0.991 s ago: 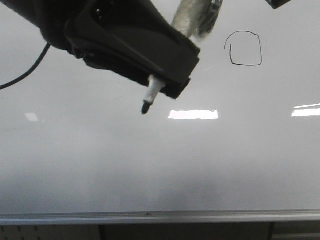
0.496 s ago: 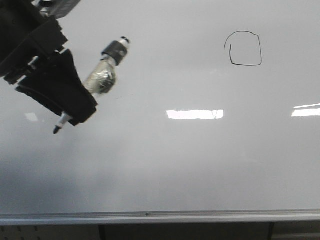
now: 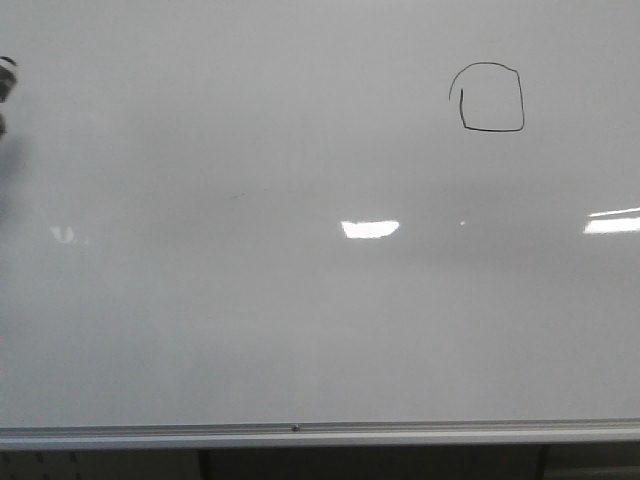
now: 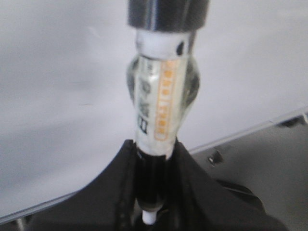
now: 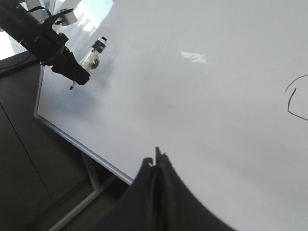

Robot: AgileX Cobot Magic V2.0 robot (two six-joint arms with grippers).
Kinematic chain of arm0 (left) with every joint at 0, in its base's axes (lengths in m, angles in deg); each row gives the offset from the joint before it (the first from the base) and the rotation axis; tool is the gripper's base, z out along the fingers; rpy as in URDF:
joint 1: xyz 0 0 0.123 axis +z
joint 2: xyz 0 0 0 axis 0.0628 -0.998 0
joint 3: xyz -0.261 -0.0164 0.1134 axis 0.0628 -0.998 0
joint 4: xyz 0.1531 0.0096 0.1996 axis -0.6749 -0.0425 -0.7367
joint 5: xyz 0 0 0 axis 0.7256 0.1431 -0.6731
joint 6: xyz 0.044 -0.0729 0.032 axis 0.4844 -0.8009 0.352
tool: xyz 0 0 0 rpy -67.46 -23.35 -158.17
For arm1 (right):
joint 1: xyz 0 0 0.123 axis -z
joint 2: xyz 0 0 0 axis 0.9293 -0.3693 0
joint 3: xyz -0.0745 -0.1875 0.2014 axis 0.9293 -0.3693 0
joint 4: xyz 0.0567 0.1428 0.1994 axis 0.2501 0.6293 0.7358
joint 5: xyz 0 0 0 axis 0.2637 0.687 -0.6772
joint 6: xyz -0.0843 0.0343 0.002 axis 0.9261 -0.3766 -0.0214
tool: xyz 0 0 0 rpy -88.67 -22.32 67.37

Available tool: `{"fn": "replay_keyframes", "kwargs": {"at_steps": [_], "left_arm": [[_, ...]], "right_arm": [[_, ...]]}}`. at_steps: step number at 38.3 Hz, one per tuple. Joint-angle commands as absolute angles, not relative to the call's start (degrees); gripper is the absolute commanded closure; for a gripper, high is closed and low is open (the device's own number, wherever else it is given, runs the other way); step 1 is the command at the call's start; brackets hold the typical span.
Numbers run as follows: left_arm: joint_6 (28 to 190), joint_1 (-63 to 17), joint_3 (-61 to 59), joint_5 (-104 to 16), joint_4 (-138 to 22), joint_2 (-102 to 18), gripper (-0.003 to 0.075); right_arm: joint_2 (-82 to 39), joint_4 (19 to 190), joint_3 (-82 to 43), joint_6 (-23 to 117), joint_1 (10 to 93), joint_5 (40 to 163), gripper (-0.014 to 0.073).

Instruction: Write number 0 on whiteboard

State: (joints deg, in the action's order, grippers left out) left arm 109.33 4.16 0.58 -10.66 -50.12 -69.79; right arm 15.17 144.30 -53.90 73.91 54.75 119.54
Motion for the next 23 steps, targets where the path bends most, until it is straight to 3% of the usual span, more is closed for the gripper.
{"fn": "replay_keyframes", "kwargs": {"at_steps": [1,8,23], "left_arm": [[104.7,6.3,2.1,-18.0,-53.8,-65.3,0.0739],[98.8,7.6,2.1,-30.5,-61.3,-64.4,0.0739],[98.8,7.5,2.1,-41.2,-61.3,-71.2,0.0739]], "right_arm": [[17.8,146.0,-53.8,74.6,55.0,116.1,0.0663],[18.4,146.0,-54.0,74.6,55.0,116.1,0.0664],[18.4,146.0,-54.0,74.6,55.0,116.5,0.0664]]}}
